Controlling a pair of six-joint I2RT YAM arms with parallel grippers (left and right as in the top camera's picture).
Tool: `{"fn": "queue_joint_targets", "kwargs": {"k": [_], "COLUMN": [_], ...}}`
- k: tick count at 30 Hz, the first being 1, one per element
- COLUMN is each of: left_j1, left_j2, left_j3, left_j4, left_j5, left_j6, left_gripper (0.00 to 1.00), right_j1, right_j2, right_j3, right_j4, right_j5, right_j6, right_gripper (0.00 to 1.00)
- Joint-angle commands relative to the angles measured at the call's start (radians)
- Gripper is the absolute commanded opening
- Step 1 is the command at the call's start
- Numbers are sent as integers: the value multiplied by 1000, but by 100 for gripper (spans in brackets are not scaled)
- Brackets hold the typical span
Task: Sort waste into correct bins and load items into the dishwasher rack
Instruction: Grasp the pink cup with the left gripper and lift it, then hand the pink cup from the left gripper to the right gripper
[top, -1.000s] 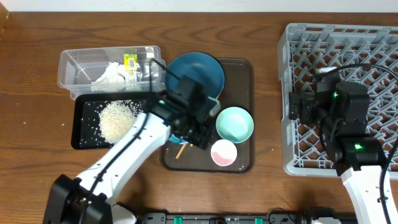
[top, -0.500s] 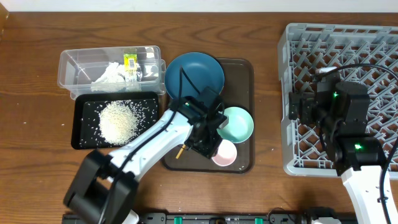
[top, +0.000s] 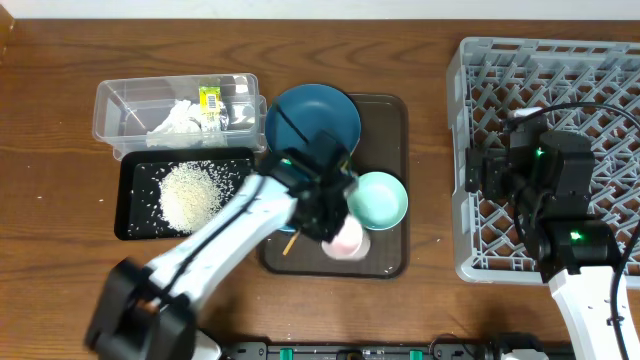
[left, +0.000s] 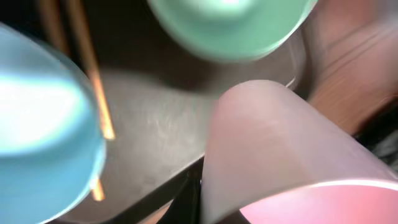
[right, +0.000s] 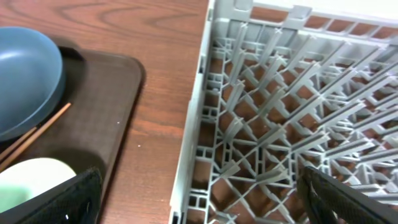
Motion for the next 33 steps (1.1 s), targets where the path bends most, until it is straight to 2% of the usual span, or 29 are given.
{"fn": "queue_joint_targets", "kwargs": {"k": [1, 3, 6, 12, 15, 19, 22, 26, 33], "left_j1": [86, 155, 266, 414, 443, 435, 416, 373, 325], "left_j2": [-112, -150, -155, -58, 18, 102, 145, 169, 169], "left_j3": [58, 58, 58, 58, 58, 58, 58, 58, 58], "left_j4": [39, 108, 252, 514, 603, 668, 698, 758, 791], "left_j5": [91, 156, 256, 613, 793, 927, 979, 1076, 1061], "left_j6": [-6, -10, -98, -261, -304, -345, -358, -358, -367], "left_gripper": [6, 6, 6, 6, 6, 6, 6, 6, 6], "right_j1": [-9, -16, -25, -54, -59, -48, -30, 0, 51], "right_j2": [11, 38, 87, 206, 275, 375, 436, 496, 521], "right_j3": [20, 20, 20, 20, 20, 20, 20, 20, 20], "right_j4": [26, 51, 82, 224, 376, 605, 709, 750, 877], "right_j5": [32, 26, -82, -643, -918, -1220, -1285, -1286, -1399], "right_j6": [31, 75, 113, 109, 109, 128, 174, 177, 178], "right_gripper": [99, 99, 99, 99, 99, 99, 99, 99, 99]}}
